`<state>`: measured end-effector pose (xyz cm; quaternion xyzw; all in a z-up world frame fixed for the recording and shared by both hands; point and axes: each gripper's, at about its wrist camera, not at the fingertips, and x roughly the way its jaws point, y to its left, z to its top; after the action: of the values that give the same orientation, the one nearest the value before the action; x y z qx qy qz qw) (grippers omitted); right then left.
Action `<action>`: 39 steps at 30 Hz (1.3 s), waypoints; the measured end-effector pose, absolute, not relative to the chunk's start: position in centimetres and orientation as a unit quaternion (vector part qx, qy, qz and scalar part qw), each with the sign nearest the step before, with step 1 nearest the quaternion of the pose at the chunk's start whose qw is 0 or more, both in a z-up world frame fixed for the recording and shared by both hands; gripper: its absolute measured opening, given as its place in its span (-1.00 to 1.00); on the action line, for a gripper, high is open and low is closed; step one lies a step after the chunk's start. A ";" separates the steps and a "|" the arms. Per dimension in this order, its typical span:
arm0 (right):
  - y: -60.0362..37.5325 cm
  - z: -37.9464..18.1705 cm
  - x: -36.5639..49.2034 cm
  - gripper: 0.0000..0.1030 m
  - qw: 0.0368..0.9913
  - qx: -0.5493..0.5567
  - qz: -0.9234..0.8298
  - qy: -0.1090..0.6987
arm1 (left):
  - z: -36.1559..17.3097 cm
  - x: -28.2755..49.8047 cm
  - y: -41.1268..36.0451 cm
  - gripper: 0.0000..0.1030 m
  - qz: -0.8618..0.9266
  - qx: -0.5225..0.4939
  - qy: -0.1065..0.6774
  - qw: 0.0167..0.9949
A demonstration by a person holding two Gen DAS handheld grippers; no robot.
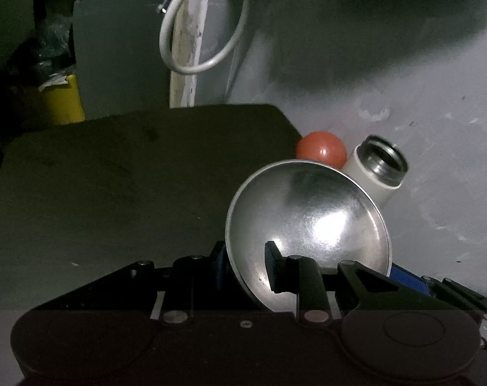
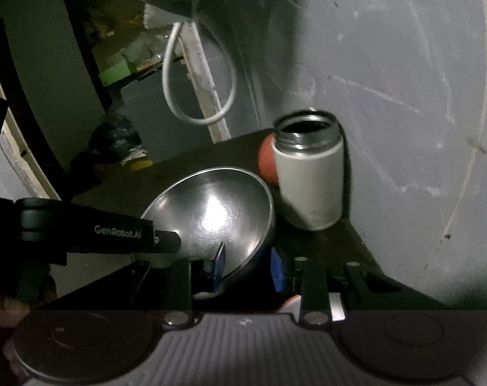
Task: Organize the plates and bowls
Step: 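Lift the steel bowl with the left gripper and carry it beside the plate stack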
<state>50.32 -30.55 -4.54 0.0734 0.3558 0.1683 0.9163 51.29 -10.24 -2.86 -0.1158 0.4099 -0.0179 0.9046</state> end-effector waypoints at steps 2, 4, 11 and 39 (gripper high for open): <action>-30.3 -3.7 49.6 -0.34 0.919 0.072 0.172 0.349 | -2.1 50.3 -9.8 -0.47 -0.023 -0.123 0.400 0.908; -30.1 -2.7 48.7 -0.34 0.921 0.071 0.174 0.340 | -1.1 49.1 -9.5 -0.47 -0.029 -0.127 0.393 0.910; -30.1 0.4 44.4 -0.35 0.926 0.075 0.181 0.323 | 1.2 44.6 -8.7 -0.47 -0.059 -0.143 0.388 0.909; -32.8 -1.7 23.3 -0.35 0.905 0.112 0.098 0.399 | -4.0 30.8 -13.2 -0.47 -0.203 -0.032 0.499 0.842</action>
<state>23.26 -32.84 -1.70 0.1124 0.3994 0.0983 0.9046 30.78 -13.22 -4.04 -0.0316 0.4986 -0.2034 0.8420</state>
